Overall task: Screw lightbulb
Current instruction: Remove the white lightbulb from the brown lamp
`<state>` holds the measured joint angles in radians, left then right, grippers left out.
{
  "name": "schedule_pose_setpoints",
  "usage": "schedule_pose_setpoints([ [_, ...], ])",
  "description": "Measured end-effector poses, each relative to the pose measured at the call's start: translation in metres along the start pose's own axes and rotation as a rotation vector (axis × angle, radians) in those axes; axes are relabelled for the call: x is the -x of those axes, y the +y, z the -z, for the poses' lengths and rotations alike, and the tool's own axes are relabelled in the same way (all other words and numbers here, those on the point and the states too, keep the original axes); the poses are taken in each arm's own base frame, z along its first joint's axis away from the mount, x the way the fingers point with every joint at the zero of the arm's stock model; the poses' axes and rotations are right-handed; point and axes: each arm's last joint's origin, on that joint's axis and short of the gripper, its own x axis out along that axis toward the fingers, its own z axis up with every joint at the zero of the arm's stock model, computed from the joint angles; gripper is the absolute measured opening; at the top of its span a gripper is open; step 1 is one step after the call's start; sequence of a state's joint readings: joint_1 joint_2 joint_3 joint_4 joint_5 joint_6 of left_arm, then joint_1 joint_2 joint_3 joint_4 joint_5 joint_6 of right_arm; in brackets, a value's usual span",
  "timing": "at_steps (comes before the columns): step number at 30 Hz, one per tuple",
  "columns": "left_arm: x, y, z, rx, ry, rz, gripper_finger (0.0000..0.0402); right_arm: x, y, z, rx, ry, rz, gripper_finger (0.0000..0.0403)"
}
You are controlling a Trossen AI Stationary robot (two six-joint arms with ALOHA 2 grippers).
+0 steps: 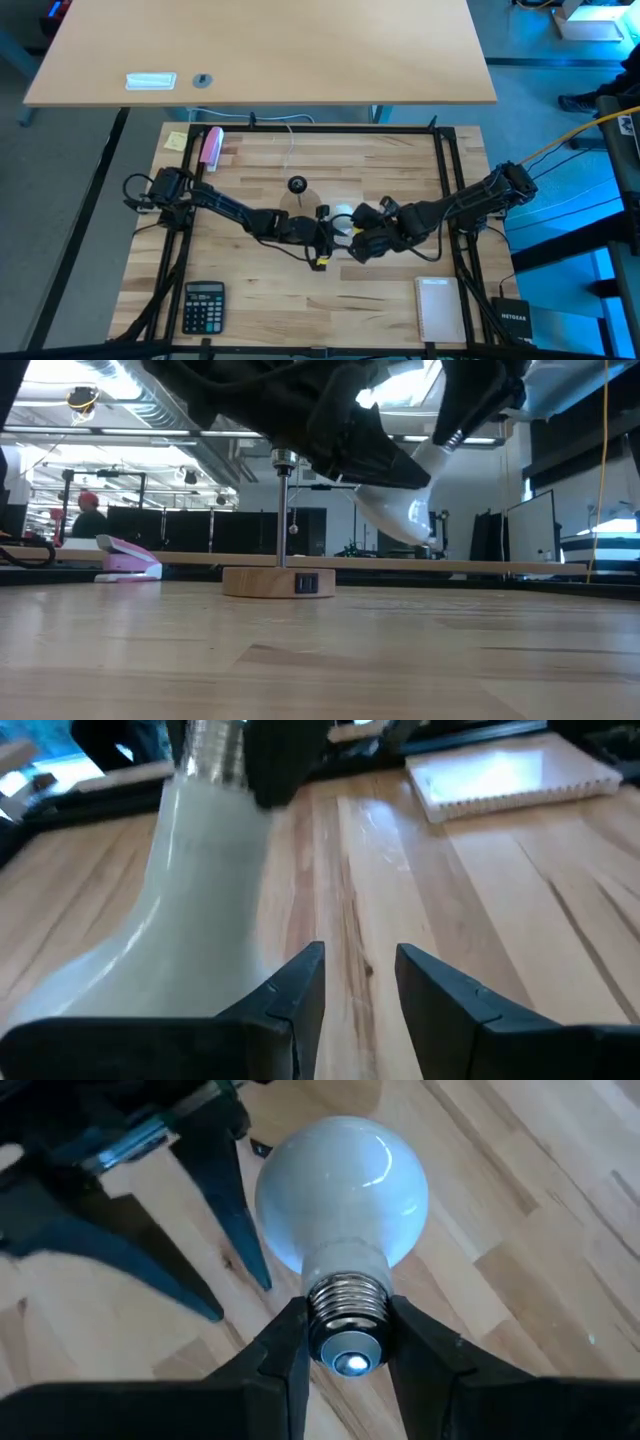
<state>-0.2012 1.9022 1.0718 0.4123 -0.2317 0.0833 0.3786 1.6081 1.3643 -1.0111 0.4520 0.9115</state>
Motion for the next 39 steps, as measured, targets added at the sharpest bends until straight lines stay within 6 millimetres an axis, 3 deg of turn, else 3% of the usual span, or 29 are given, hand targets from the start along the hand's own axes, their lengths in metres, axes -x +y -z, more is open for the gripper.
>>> schedule_pose_setpoints([
  [3,0.003,0.0,0.0,-0.008,0.031,0.021,0.0115,-0.001,-0.003,0.003,0.015,0.072,0.004,0.0107],
  [8,0.021,-0.003,-0.027,-0.029,-0.004,0.042,0.0115,-0.004,-0.017,0.004,-0.005,0.216,0.045,0.0107],
  [16,0.07,-0.006,-0.053,-0.057,0.076,0.059,0.0115,-0.023,-0.056,-0.023,-0.055,0.429,0.007,0.0107],
  [22,0.1,-0.003,-0.068,0.008,0.074,0.056,0.0115,-0.037,-0.089,-0.047,-0.144,0.475,-0.05,0.0107],
  [33,0.104,-0.004,-0.068,0.014,0.091,0.06,0.0115,-0.079,-0.125,-0.066,-0.205,0.601,-0.116,0.0107],
  [39,0.105,-0.008,-0.067,-0.001,0.095,0.07,0.0115,-0.085,-0.131,-0.07,-0.223,0.604,-0.119,0.0109],
])
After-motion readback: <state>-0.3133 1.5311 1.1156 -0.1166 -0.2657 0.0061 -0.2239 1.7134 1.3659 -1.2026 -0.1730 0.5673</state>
